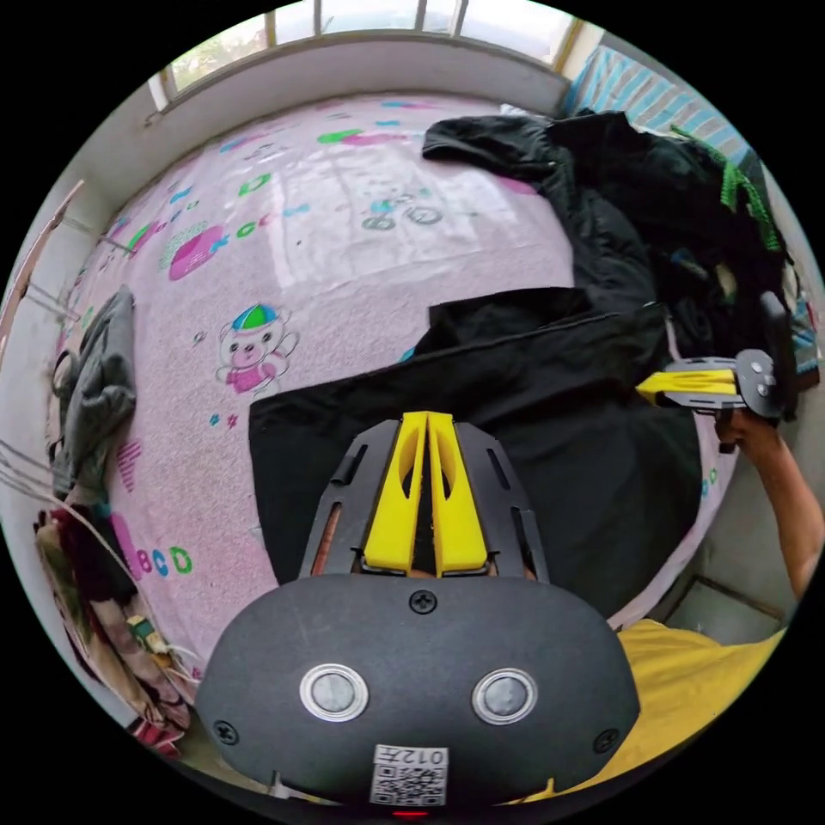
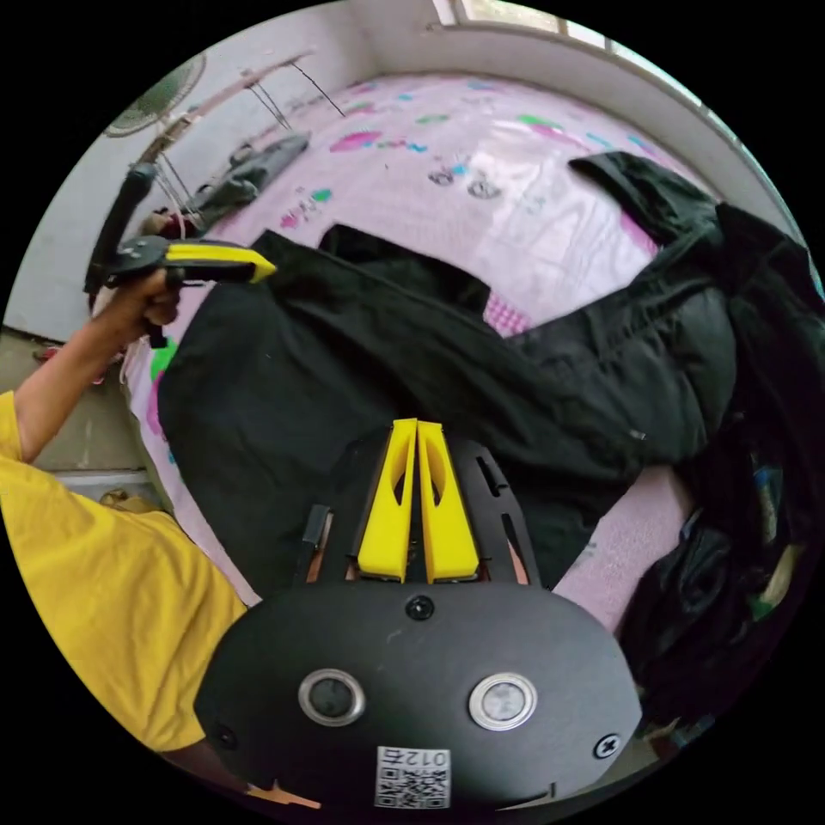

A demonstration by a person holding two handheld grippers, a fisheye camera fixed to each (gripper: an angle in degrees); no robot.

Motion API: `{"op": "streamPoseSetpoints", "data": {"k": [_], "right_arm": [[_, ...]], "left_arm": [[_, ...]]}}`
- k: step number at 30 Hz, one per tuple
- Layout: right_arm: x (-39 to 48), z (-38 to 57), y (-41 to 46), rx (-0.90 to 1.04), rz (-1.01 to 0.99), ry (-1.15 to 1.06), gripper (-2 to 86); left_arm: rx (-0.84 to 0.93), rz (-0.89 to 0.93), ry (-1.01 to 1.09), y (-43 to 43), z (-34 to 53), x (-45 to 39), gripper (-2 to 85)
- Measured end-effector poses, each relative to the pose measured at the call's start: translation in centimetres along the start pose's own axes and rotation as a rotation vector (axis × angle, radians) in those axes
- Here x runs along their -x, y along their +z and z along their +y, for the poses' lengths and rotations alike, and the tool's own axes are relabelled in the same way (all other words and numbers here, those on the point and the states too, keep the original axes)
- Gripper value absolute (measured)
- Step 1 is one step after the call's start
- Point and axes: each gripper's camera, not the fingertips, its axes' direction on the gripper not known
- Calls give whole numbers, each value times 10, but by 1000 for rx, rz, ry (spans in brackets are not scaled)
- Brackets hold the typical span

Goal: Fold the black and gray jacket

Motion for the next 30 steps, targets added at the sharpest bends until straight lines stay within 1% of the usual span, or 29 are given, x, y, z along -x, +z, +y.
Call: {"op": "streamPoseSetpoints", "data": {"k": [2, 3, 4, 6, 9, 15, 20, 25, 27, 30], "right_arm": [[-2, -28, 2, -15, -72, -32, 36], [-2, -47, 6, -19, -90, -61, 49], [-1, -57, 8, -21, -93, -80, 52], [4, -92, 21, -11, -101, -173, 61], [10, -135, 41, 31, -141, -292, 68], [23, -199, 83, 127, -258, -487, 71], [46, -229, 105, 187, -300, -638, 74], [74, -250, 123, 277, -272, -764, 76], [89, -256, 128, 307, -277, -813, 57], [104, -264, 126, 358, -290, -824, 23]], "left_arm": [[12, -19, 15, 11, -12, -5, -1], [41, -72, -1, 21, -17, -5, -1], [62, -85, -20, 31, -19, 0, -1], [82, -38, -55, 43, -18, 11, -2], [59, 50, -99, 47, -11, 26, -1], [12, 47, -75, 48, 7, 23, -1], [-10, 49, -74, 49, 15, 20, -1], [-19, 23, -47, 49, 19, 10, -1], [-20, 24, -47, 49, 21, 8, -1], [-18, 25, -44, 47, 23, 3, -1]]}}
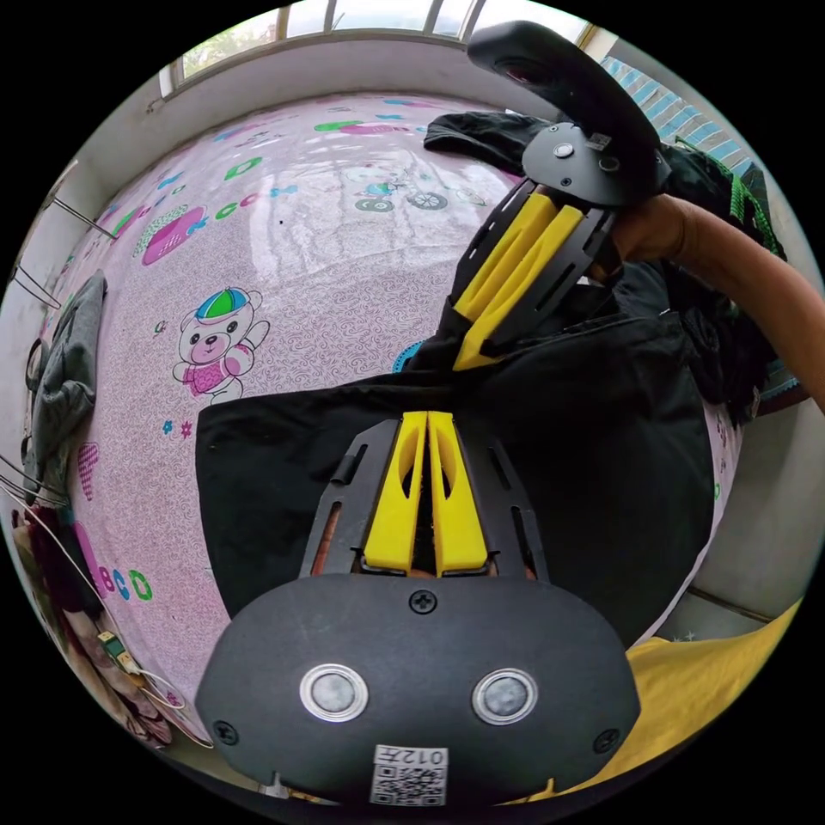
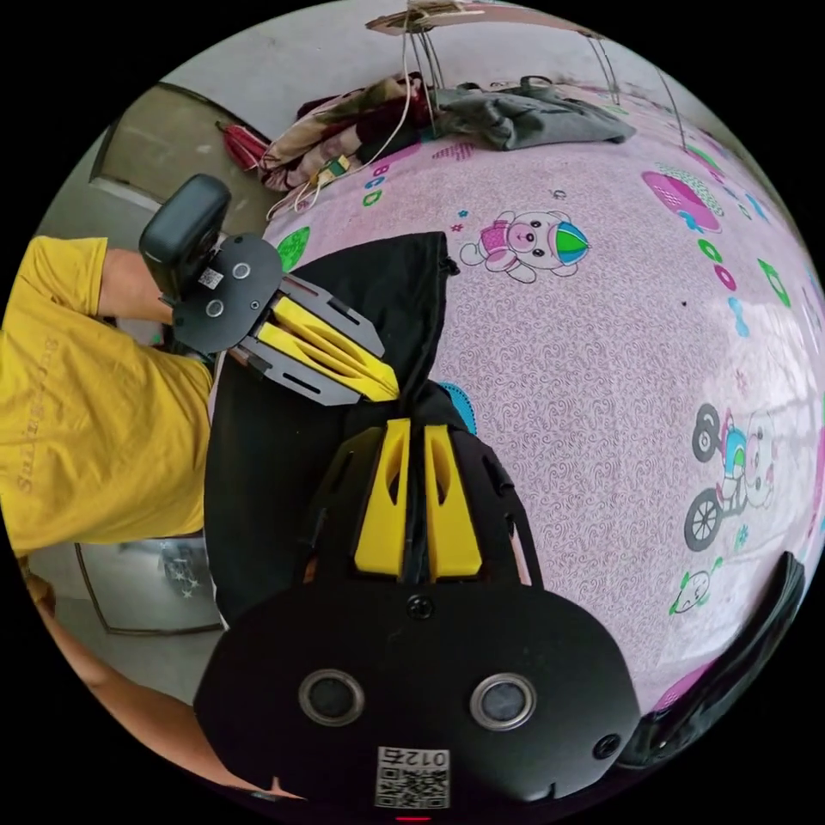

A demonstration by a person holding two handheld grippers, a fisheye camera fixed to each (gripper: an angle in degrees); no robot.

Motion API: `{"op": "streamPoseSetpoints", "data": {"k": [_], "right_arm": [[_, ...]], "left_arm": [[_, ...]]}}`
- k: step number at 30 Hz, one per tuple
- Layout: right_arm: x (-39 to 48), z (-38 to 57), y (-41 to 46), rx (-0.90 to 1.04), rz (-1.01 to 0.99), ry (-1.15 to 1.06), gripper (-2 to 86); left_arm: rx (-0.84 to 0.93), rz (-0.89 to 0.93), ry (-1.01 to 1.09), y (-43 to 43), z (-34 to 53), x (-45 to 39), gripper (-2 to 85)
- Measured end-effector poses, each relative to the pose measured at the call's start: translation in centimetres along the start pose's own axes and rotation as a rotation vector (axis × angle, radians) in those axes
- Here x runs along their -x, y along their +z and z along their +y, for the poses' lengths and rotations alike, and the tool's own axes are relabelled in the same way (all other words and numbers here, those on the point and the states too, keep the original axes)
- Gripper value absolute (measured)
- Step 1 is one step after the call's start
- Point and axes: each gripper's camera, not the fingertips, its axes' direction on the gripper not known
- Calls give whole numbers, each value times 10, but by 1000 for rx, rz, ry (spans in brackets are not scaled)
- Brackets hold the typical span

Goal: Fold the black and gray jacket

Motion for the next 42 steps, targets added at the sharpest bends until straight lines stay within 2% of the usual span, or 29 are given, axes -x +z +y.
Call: {"op": "streamPoseSetpoints", "data": {"k": [2, 4, 6, 7, 13, 17, 21, 25, 32, 38, 42], "right_arm": [[4, -8, -2, 77, 4, 21, 14], [4, -15, 3, 246, 74, 80, 8], [-3, -12, 13, 440, 287, 194, 3], [-4, -9, 13, 453, 304, 207, 2], [29, 20, -12, 170, 294, 428, -1], [100, 44, 3, 59, 288, 517, -1], [150, 66, 41, 81, 371, 658, 0], [161, 78, 68, 115, 474, 782, 0], [160, 81, 82, 89, 375, 900, 6], [174, 104, 80, -56, 282, 1008, 5], [214, 114, 68, -131, 347, 1043, 1]], "left_arm": [[2, -8, 8, -2, 1, -4, -1], [9, -25, 22, -3, 3, -11, -1], [12, -36, 32, -2, 4, -16, -1], [14, -40, 32, -1, 4, -19, -1], [-16, -69, 54, -20, 4, -39, -2], [-33, -89, 140, -30, -3, -65, -2], [10, -146, 160, -13, -18, -82, -2], [35, -210, 189, 3, -22, -95, -2], [42, -266, 190, 7, -22, -114, 0], [43, -240, 135, -7, -17, -116, 2], [-14, -270, 132, -51, 6, -126, 2]]}}
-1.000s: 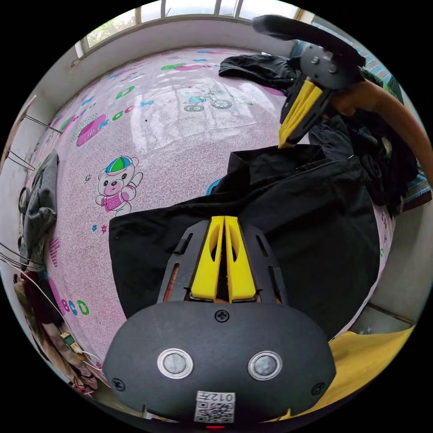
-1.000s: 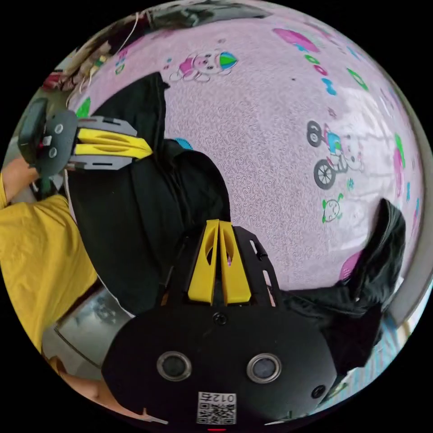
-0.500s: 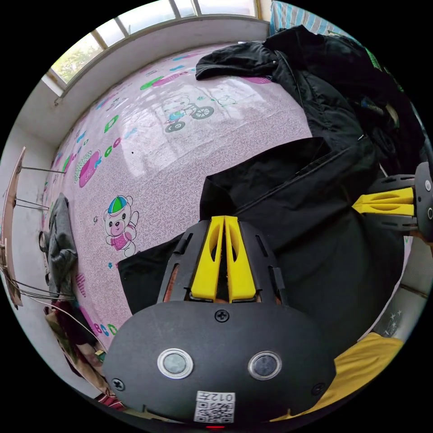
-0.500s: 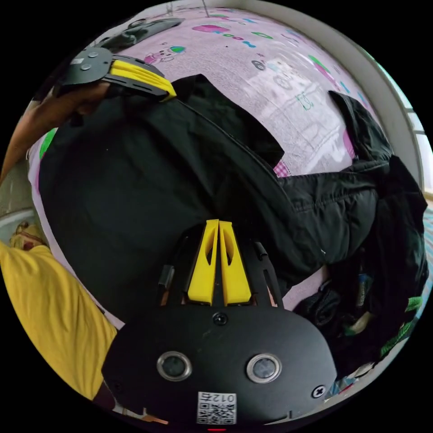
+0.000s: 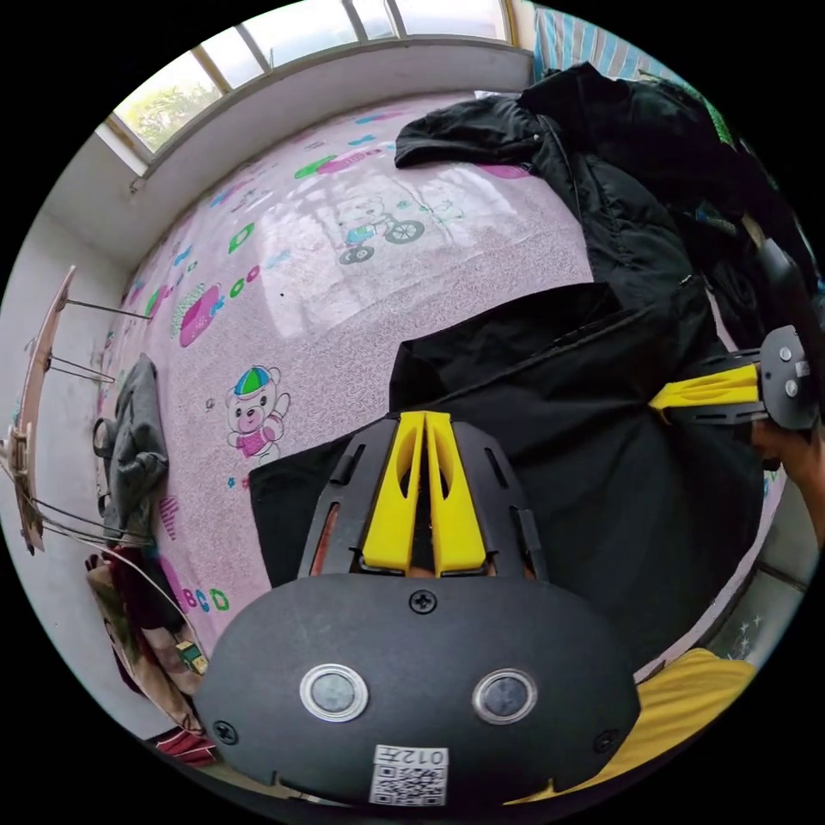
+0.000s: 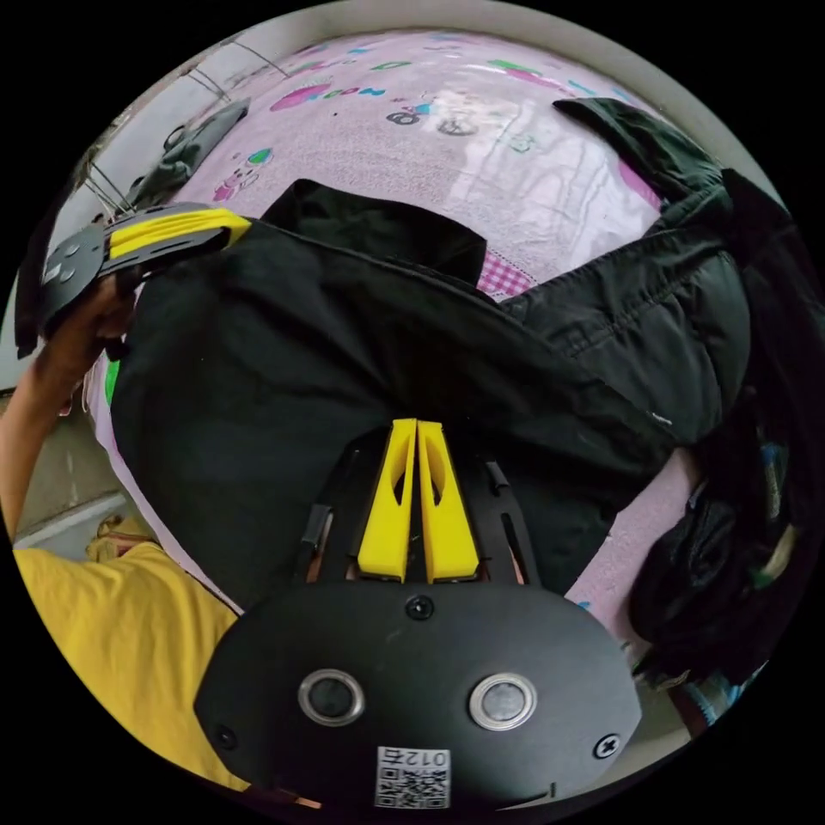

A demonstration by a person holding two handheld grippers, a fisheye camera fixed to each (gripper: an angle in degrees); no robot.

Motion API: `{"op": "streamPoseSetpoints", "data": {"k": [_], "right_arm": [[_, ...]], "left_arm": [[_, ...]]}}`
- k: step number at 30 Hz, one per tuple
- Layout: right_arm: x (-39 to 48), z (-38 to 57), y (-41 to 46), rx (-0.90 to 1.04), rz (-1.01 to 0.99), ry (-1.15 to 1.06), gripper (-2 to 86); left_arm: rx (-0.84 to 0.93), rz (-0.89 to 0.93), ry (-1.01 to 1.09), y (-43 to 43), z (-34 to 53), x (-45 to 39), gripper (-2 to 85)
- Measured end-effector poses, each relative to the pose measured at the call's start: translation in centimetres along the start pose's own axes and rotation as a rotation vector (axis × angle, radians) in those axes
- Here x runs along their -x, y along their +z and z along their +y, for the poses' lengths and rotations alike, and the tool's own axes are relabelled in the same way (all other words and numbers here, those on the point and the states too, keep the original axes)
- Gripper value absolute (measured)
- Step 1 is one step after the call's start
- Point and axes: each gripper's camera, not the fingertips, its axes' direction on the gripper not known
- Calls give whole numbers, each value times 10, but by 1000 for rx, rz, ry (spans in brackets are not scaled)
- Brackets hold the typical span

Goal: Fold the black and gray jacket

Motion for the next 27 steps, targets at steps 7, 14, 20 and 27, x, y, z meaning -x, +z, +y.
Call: {"op": "streamPoseSetpoints", "data": {"k": [7, 14, 20, 27], "right_arm": [[72, 88, -23, 22, -52, -151, 0], [118, 139, 8, 65, 85, -181, 1], [125, 140, 29, 125, 102, -125, 5], [95, 164, 20, 65, -105, 35, 5]], "left_arm": [[111, 15, 20, -55, 96, -19, 1], [244, 10, 28, -38, 173, -42, 0], [259, 16, 15, -17, 179, -34, -1], [231, 35, 19, -17, 188, -16, -1]]}}
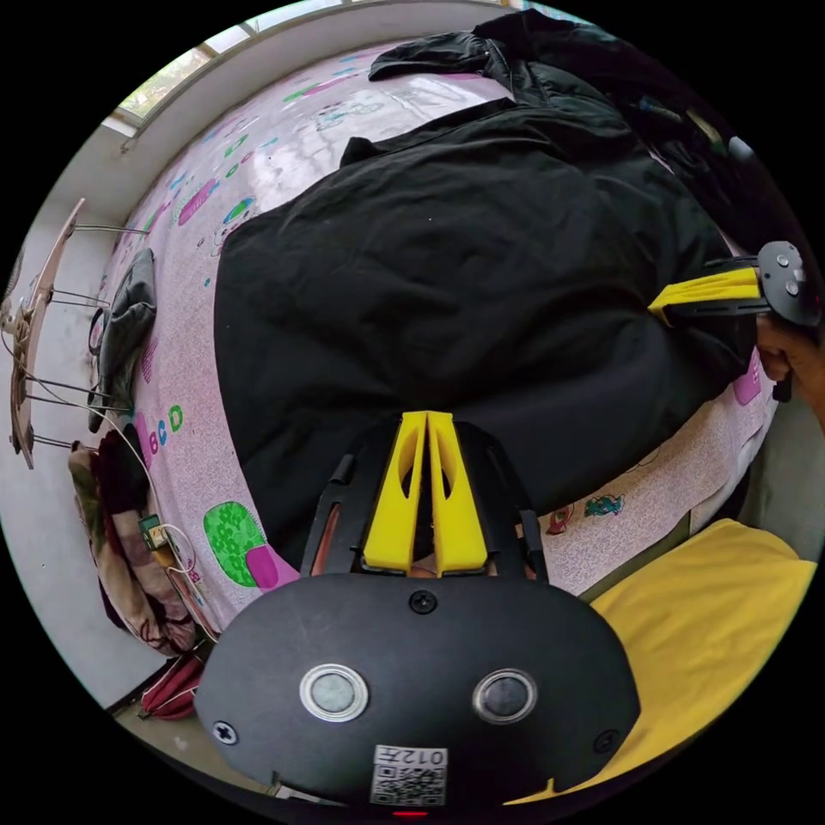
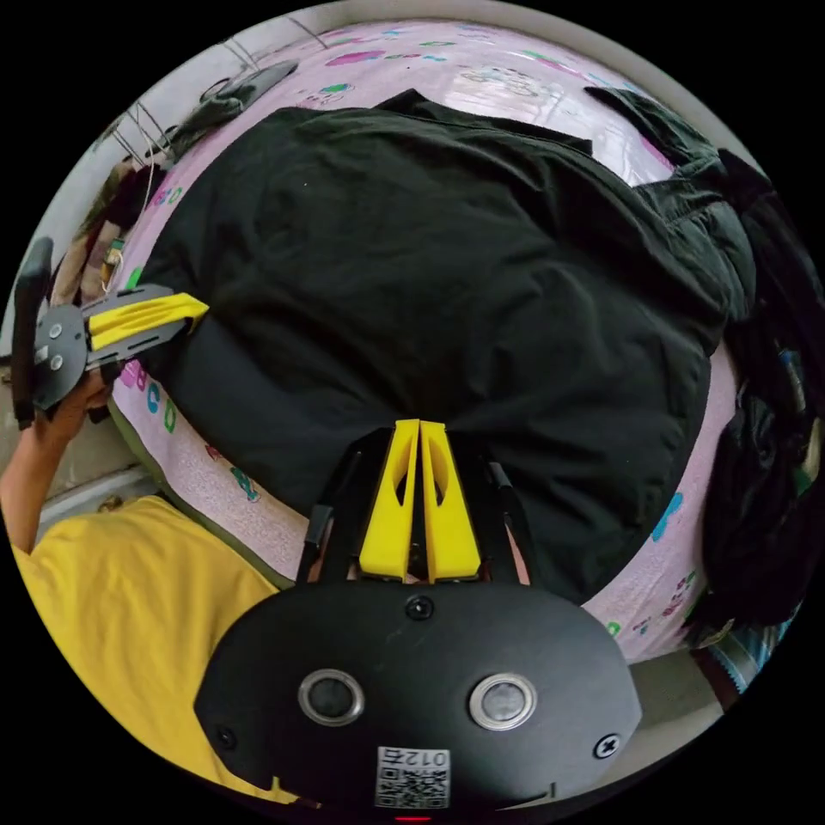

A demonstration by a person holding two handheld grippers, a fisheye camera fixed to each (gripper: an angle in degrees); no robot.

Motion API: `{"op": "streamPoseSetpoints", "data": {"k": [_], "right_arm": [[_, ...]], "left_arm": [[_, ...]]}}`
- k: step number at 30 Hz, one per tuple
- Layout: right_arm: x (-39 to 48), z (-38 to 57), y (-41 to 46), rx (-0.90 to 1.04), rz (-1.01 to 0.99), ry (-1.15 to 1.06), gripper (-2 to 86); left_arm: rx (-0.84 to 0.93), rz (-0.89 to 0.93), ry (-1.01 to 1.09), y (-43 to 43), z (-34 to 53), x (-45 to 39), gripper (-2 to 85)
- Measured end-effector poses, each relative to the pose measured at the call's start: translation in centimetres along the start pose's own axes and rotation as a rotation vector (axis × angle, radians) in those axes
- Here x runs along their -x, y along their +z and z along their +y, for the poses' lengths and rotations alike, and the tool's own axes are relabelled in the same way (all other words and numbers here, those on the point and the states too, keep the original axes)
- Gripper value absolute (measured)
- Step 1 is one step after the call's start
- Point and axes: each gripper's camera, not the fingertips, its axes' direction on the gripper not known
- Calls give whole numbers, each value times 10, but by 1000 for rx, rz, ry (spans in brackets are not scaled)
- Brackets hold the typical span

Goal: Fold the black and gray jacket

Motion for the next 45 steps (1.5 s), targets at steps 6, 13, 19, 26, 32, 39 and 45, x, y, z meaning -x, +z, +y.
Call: {"op": "streamPoseSetpoints", "data": {"k": [6, 13, 19, 26, 32, 39, 45], "right_arm": [[36, 37, -37, -104, -10, -137, 4], [102, 54, -32, -113, 1, -374, 2], [117, 55, -25, -66, 6, -404, 1], [115, 64, -22, -14, 17, -355, 0], [115, 71, -23, 4, 26, -301, 1], [109, 80, -25, 11, 26, -238, 0], [98, 88, -29, 26, 53, -200, 0]], "left_arm": [[-33, 18, -130, -34, 61, 56, 1], [23, 71, -225, -6, 153, 131, 32], [-50, 160, -136, 11, 171, 162, 77], [-56, 207, 49, 32, 162, 177, 86], [-58, 244, 138, 41, 150, 182, 72], [-49, 254, 261, 38, 141, 179, 12], [-3, 212, 282, 18, 130, 180, 0]]}}
